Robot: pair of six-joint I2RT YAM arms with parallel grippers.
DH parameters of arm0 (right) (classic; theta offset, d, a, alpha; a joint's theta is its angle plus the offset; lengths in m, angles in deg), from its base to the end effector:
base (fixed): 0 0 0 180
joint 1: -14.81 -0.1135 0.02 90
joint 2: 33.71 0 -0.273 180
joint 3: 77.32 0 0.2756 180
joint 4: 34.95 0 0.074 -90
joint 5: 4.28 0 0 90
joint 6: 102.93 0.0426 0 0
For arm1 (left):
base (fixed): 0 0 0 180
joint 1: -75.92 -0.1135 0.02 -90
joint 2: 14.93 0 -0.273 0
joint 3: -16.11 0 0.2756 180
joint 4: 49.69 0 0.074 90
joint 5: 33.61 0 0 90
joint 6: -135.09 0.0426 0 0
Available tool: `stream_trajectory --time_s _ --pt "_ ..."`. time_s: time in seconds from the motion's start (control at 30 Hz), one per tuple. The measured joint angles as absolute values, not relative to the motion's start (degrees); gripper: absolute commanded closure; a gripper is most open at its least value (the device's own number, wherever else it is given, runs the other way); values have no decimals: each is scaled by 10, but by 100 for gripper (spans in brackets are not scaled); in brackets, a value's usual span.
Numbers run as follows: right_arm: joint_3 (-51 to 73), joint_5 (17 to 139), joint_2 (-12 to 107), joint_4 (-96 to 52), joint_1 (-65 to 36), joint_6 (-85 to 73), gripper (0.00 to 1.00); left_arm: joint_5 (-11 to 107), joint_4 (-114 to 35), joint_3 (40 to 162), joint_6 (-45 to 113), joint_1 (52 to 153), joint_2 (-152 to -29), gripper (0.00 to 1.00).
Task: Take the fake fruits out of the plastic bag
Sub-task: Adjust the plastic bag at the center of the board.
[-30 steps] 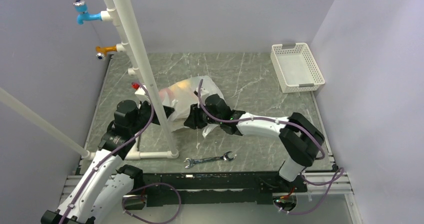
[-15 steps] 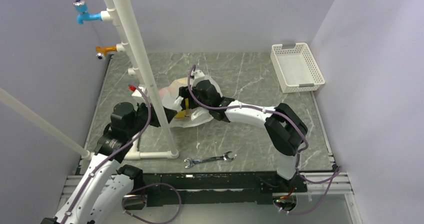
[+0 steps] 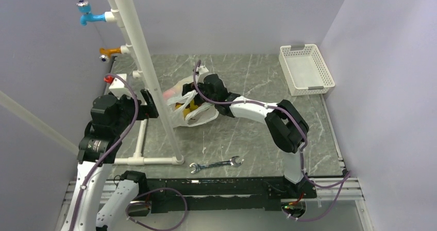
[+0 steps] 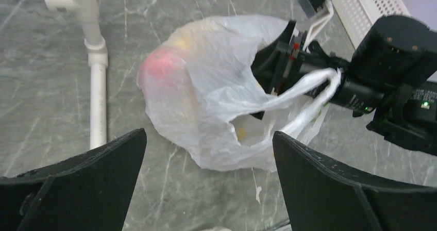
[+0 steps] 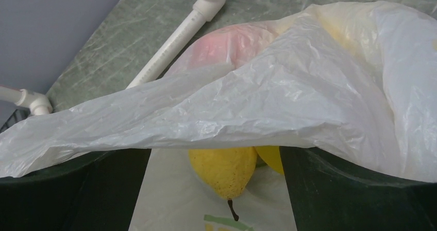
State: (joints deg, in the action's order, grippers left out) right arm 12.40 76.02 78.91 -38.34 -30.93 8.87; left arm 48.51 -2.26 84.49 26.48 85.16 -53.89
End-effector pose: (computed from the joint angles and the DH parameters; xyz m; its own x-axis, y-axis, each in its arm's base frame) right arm 0.3356 0.3547 0.2195 -0.5197 -0.0088 -0.8543 -0.6718 0.6220 0.4023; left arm 0.1553 -0.0312 0.3846 -0.3810 -0.2583 -0.8877 0.1753 0.9226 -0.3437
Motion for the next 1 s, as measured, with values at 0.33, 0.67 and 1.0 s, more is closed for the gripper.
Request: stream_trajectory --time_s 0.33,0.67,1.0 --pt "80 735 764 -400 -295 134 6 329 -121 928 260 814 -763 1" --pt "20 764 696 -409 -277 171 13 273 -92 950 327 858 -904 1" --pt "13 792 687 -403 -265 174 13 393 -46 946 397 930 -918 6"
